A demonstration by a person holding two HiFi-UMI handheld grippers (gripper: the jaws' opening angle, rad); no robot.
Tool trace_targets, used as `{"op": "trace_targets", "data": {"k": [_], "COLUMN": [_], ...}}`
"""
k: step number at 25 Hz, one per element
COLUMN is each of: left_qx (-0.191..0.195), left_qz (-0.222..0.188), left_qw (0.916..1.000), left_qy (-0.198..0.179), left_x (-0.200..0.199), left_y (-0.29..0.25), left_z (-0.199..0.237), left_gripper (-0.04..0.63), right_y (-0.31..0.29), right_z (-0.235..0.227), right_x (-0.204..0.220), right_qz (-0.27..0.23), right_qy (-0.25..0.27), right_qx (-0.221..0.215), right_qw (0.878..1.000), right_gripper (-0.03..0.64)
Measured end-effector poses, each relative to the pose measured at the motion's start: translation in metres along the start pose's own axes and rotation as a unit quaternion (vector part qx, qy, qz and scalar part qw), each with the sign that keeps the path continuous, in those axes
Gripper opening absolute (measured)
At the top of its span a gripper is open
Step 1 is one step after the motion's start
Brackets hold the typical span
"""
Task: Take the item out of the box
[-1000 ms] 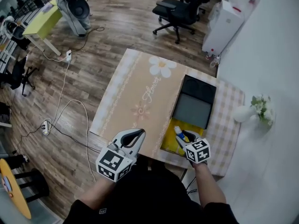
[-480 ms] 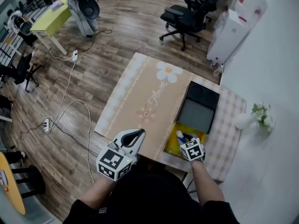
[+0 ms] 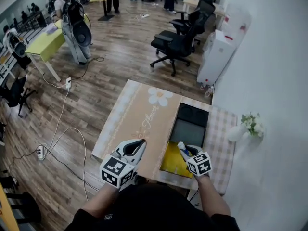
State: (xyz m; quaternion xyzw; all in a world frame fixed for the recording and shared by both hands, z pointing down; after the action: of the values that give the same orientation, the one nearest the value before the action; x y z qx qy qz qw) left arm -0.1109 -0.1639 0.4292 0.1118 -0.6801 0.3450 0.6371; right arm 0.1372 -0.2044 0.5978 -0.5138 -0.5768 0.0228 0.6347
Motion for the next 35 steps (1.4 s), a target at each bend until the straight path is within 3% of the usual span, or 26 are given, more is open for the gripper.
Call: {"op": "trace_targets", "data": {"k": [6, 10, 17, 22, 30, 35], "left_qx": [0.041, 0.063, 0.075, 0.077, 0.092, 0.084], "left_qz": [-0.017, -0.035, -0.061, -0.092, -0.112, -0.130], "left_qw": [0.9984, 0.9955, 0.9910, 0.9881, 0.9831, 0.9814], "left_qy": [-0.035, -0.061, -0.093, -0.096, -0.111, -0.113], "left_x": [-0.025, -0.046, -0.068, -0.087, -0.107, -0.125], "left_y": [-0.019, -0.027, -0.036, -0.032, -0.034, -0.028], "left_z": [-0.008, -0.015, -0.024, -0.026, -0.035, -0.032], "left_gripper": [0.020, 0.020, 0.020, 0.020, 0.020, 0.020], "right_y": [0.051, 0.090, 0.154, 0.197, 0.240, 0.242], "right_z": [-0.006, 0.008, 0.040, 0.055, 0.057, 0.060], "right_x": [-0.044, -0.078, -0.118, -0.132, -0.147, -0.154], "right_qz": [-0.083, -0.164, -0.301, -0.394, -0.457, -0.472], "right_qy": [-0.006, -0.014, -0.012, -0.020, -0.016, -0.014], "right_qx": [-0.008, -0.033, -0.051, -0.059, -0.073, -0.059], "right_qw": [0.997, 0.986, 0.952, 0.917, 0.886, 0.880], "right_gripper": [0.130, 0.130, 0.129, 0.126, 0.125, 0.124]}}
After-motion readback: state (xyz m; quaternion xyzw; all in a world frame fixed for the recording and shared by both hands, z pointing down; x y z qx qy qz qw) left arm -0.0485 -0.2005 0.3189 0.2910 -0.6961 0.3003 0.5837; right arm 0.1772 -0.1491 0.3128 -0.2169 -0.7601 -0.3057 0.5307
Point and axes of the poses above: the fingertips, and each gripper's own axes: y backward along the fingers, z to its left, x out of its underside, the point moved 6 cm from there along y, backward along the fingers, and after that the axes turned 6 degrees about -y, right-handed, at the moved point
